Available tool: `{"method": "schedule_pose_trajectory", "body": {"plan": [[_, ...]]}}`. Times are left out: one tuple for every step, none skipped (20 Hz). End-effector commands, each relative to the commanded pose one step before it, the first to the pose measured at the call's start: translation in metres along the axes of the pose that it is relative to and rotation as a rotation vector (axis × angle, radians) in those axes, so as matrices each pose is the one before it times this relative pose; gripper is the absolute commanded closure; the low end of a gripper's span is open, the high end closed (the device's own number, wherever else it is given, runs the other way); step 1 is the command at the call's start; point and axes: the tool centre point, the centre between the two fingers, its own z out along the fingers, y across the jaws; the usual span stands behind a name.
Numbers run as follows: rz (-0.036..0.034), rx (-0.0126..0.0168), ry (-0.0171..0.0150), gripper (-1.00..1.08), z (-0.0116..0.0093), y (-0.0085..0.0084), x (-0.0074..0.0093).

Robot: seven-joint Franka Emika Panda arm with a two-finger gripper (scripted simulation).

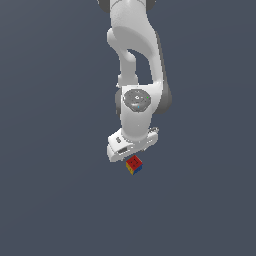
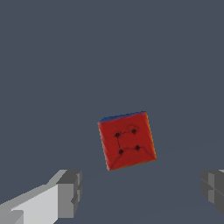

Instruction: Pick up the object and move it to a goal position.

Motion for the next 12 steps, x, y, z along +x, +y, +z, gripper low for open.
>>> {"method": "schedule_pose_trajectory", "body": {"plan": [[-0.05884,0.0041,-0.00238,-0.92,0.00933,-0.0006,0.00467],[-0.01912,0.00158,-0.00082,-0.92,0.0032,-0.00015,0.00146],[-0.01754,0.0015,-0.0007,-0.92,0.00295,-0.00012,0.00132],[-0.01599,0.00141,-0.00059,-0.92,0.0027,-0.00009,0.0012],[-0.01443,0.00131,-0.00049,-0.92,0.00245,-0.00007,0.00107],[-0.01291,0.0012,-0.0004,-0.92,0.00219,-0.00006,0.00096],[-0.01135,0.00107,-0.00033,-0.92,0.00194,-0.00003,0.00083],[-0.00984,0.00094,-0.00027,-0.92,0.00168,-0.00003,0.00072],[-0.0083,0.00081,-0.00021,-0.92,0.00142,-0.00001,0.0006],[-0.0068,0.00067,-0.00016,-0.92,0.00117,-0.00001,0.00049],[-0.00528,0.00052,-0.00012,-0.92,0.00091,0.0,0.00038],[-0.00376,0.00037,-0.00008,-0.92,0.00065,0.0,0.00027]]}}
